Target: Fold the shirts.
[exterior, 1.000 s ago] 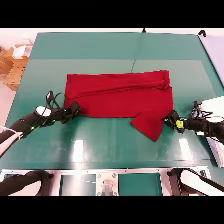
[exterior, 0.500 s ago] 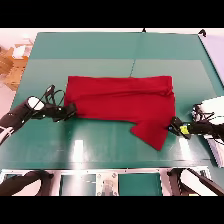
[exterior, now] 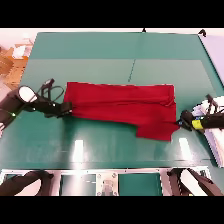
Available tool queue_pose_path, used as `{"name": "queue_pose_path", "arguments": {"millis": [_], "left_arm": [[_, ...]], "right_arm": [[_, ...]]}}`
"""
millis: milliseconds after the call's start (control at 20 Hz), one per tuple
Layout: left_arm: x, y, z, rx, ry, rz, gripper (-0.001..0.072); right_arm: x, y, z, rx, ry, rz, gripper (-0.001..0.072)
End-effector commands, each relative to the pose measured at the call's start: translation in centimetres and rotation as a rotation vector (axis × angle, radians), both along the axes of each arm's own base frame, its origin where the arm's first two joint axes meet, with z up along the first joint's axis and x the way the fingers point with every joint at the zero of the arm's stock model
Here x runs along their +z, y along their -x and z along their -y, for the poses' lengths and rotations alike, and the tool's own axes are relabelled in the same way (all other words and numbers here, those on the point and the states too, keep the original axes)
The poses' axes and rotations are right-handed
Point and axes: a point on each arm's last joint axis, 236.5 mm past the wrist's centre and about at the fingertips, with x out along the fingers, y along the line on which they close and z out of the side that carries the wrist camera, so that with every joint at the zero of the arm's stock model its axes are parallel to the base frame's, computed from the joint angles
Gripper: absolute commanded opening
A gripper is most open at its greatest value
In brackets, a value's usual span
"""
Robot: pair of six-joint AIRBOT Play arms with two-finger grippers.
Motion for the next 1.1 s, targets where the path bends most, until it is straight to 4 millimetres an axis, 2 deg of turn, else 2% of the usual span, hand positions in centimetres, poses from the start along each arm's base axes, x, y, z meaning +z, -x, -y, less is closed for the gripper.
{"name": "queue_pose_path", "arguments": {"millis": [0, 100, 300, 400, 500, 600, 650, 700, 750, 850, 900, 950, 1000, 1050], "left_arm": [[4.1, -4.2, 0.3, -0.016, 0.001, 0.133, 0.0025], [4.9, -6.8, 0.8, -0.039, 0.009, 0.16, 0.0025], [3.0, -12.2, 1.4, -0.03, 0.014, 0.162, 0.0025], [1.6, -15.1, 2.3, -0.013, 0.052, 0.181, 0.0026], [0.1, -18.1, 3.3, 0.01, 0.106, 0.221, 0.0026], [-2.0, -19.7, 3.5, 0.053, 0.129, 0.223, 0.0028], [-2.7, -20.1, 3.4, 0.065, 0.125, 0.223, 0.0222], [-3.0, -20.4, 3.2, 0.077, 0.122, 0.229, 0.0581], [-2.7, -20.8, 2.8, 0.09, 0.124, 0.239, 0.0708], [-1.0, -20.7, 2.2, 0.065, 0.145, 0.214, 0.0696], [0.0, -20.4, 1.7, 0.043, 0.155, 0.194, 0.0697], [1.2, -20.2, 0.9, 0.022, 0.16, 0.177, 0.0696], [2.6, -20.2, -0.3, 0.008, 0.157, 0.173, 0.0697], [4.0, -20.3, -1.4, 0.004, 0.158, 0.176, 0.0696]], "right_arm": [[4.7, -5.1, -0.6, 0.014, -0.01, 0.151, 0.0017], [5.9, -8.7, -0.7, 0.024, -0.014, 0.203, 0.0017], [5.5, -15.7, -0.1, 0.016, -0.024, 0.249, 0.0017], [4.2, -18.8, 0.0, 0.008, -0.046, 0.246, 0.0018], [2.0, -21.5, 0.0, -0.002, -0.059, 0.236, 0.0018], [-1.0, -23.6, -0.1, -0.008, -0.054, 0.218, 0.0019], [-2.2, -24.3, -0.1, -0.013, -0.052, 0.211, 0.002], [-3.1, -24.8, -0.1, -0.015, -0.051, 0.204, 0.0028], [-3.5, -25.2, 0.1, -0.007, -0.048, 0.204, 0.0108], [-2.3, -25.4, 1.2, 0.056, -0.03, 0.229, 0.0356], [-1.4, -25.1, 2.0, 0.094, -0.03, 0.232, 0.0426], [-0.5, -24.5, 3.2, 0.134, -0.027, 0.228, 0.0464], [0.1, -23.6, 4.6, 0.167, -0.021, 0.219, 0.0564], [0.3, -22.7, 5.8, 0.186, -0.023, 0.208, 0.0593]]}}
